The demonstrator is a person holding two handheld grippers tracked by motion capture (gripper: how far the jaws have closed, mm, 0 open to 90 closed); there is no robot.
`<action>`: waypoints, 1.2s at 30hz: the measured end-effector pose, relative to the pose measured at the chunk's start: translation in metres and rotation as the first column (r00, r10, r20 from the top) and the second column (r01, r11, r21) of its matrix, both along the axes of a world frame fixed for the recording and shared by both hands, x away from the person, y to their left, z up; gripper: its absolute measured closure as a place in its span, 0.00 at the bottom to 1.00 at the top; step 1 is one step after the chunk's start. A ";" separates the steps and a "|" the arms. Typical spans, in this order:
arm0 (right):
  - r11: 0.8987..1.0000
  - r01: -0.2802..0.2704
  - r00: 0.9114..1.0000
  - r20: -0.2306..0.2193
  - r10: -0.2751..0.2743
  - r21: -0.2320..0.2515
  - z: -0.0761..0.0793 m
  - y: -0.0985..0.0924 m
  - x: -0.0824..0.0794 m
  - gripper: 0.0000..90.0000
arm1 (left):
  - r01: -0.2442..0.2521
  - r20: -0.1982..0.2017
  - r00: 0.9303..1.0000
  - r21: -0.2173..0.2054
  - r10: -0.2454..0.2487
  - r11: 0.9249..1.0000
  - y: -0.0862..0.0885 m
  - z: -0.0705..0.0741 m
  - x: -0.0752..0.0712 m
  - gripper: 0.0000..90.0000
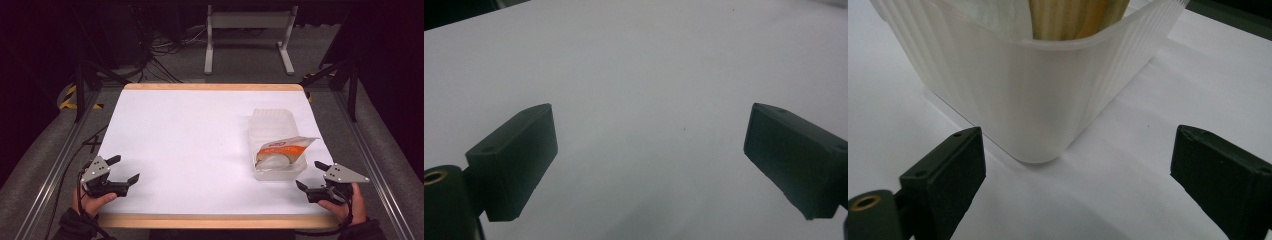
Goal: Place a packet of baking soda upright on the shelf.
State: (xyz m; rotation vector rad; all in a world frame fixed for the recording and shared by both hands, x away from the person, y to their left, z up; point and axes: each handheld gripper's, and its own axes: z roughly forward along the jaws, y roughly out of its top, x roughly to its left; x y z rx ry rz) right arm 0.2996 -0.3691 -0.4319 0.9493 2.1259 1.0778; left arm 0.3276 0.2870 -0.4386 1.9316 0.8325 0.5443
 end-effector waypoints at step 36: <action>1.000 -0.018 1.000 -0.005 0.018 0.012 -0.001 0.003 0.003 0.09 | 0.008 0.010 1.000 0.037 -0.009 0.999 -0.011 -0.003 -0.001 0.08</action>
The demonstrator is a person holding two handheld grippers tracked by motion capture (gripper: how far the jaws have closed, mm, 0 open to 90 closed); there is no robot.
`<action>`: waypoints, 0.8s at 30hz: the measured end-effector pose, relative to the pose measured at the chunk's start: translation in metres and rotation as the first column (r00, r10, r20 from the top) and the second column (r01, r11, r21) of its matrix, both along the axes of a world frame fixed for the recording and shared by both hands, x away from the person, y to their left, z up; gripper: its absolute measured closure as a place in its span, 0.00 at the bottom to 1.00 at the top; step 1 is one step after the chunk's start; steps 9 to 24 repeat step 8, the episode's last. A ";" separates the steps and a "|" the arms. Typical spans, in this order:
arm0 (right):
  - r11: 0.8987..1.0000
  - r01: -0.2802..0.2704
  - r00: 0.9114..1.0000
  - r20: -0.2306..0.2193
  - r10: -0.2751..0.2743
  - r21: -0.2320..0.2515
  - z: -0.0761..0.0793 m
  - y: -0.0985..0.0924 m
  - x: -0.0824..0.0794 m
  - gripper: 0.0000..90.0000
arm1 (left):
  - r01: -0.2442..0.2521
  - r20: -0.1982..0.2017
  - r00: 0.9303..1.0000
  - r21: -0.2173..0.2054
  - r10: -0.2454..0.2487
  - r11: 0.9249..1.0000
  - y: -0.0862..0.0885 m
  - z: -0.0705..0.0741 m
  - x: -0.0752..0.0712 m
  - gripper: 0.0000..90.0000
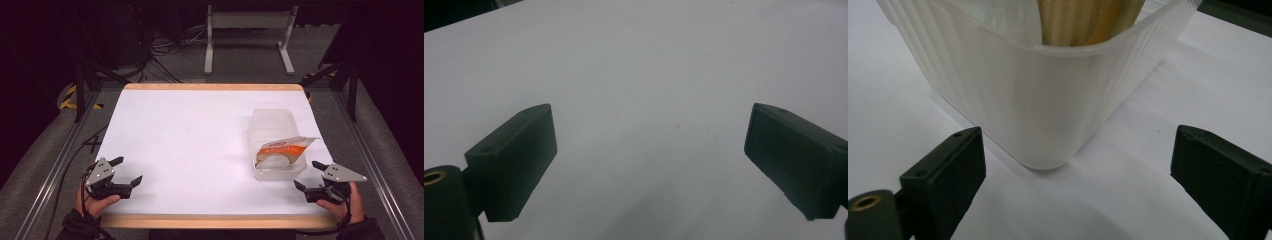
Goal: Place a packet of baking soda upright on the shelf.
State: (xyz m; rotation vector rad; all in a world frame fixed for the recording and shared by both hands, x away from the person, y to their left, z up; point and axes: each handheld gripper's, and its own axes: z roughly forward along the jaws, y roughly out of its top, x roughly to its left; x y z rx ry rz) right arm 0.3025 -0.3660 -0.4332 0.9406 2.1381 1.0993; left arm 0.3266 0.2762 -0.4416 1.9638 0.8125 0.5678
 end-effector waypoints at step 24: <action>1.000 -0.002 1.000 -0.003 0.002 0.009 0.000 0.000 -0.001 0.09 | -0.007 -0.003 1.000 0.024 0.007 1.000 -0.003 -0.001 0.000 0.08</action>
